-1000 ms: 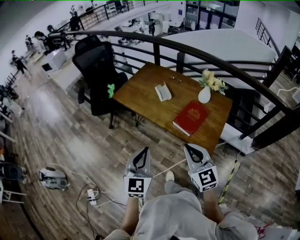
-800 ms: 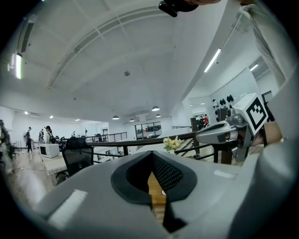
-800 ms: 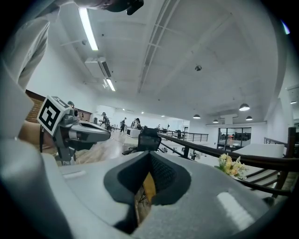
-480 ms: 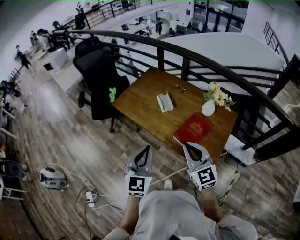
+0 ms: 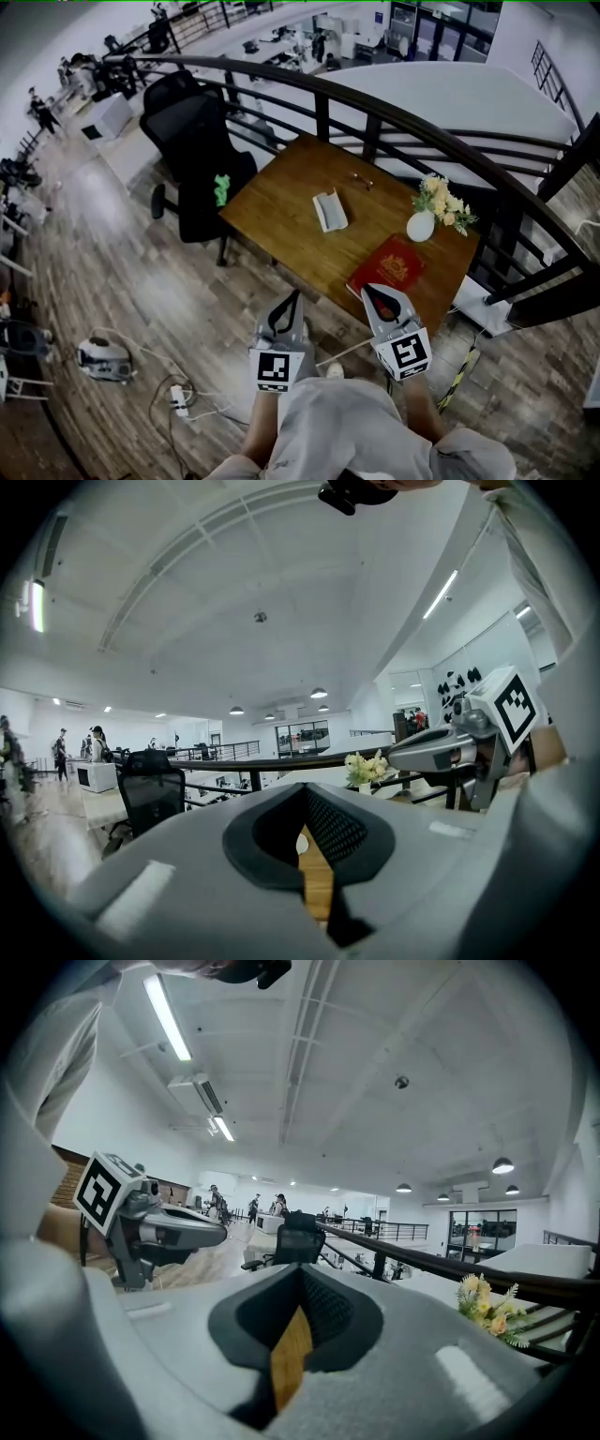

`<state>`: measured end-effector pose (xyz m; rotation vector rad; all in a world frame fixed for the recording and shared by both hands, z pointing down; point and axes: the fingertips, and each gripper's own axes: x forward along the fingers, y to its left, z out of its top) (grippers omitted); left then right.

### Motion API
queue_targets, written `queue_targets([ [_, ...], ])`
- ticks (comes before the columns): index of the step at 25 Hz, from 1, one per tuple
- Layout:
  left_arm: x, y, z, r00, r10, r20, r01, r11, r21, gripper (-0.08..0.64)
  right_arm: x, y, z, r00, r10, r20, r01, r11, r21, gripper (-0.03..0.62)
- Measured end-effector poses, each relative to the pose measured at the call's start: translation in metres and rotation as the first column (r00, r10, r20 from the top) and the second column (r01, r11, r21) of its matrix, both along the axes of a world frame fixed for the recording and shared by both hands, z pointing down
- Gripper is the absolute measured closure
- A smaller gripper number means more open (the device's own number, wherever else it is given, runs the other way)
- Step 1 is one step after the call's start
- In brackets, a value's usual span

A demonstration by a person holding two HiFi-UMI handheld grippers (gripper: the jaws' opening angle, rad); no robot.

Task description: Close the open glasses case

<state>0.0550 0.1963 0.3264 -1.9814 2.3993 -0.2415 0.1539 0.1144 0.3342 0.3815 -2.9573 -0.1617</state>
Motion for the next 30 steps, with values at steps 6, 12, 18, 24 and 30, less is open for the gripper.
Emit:
queue_targets([
  [6, -0.026, -0.033, 0.012, 1.000, 0.013, -0.011, -0.013, 1.000, -0.022, 0.540, -0.025, -0.031, 0.008, 1.000, 0.018, -0.008, -0.018, 1.000, -0.012, 0.589],
  [12, -0.076, -0.068, 0.012, 0.999, 0.047, -0.015, -0.048, 0.998, -0.027, 0.540, -0.073, -0.062, 0.015, 0.998, 0.053, -0.020, -0.054, 0.998, -0.038, 0.589],
  [18, -0.127, -0.098, 0.023, 0.996, 0.081, -0.037, -0.083, 0.995, -0.052, 0.540, -0.121, -0.088, 0.019, 0.996, 0.088, -0.033, -0.090, 0.995, -0.044, 0.589],
  [24, -0.174, -0.124, 0.031, 0.991, 0.119, -0.058, -0.123, 0.991, -0.059, 0.540, -0.167, -0.110, 0.023, 0.991, 0.129, -0.047, -0.131, 0.990, -0.045, 0.589],
  [30, -0.211, -0.151, 0.041, 0.983, 0.169, -0.070, -0.174, 0.983, -0.063, 0.540, -0.201, -0.131, 0.030, 0.983, 0.173, -0.063, -0.177, 0.983, -0.049, 0.589],
])
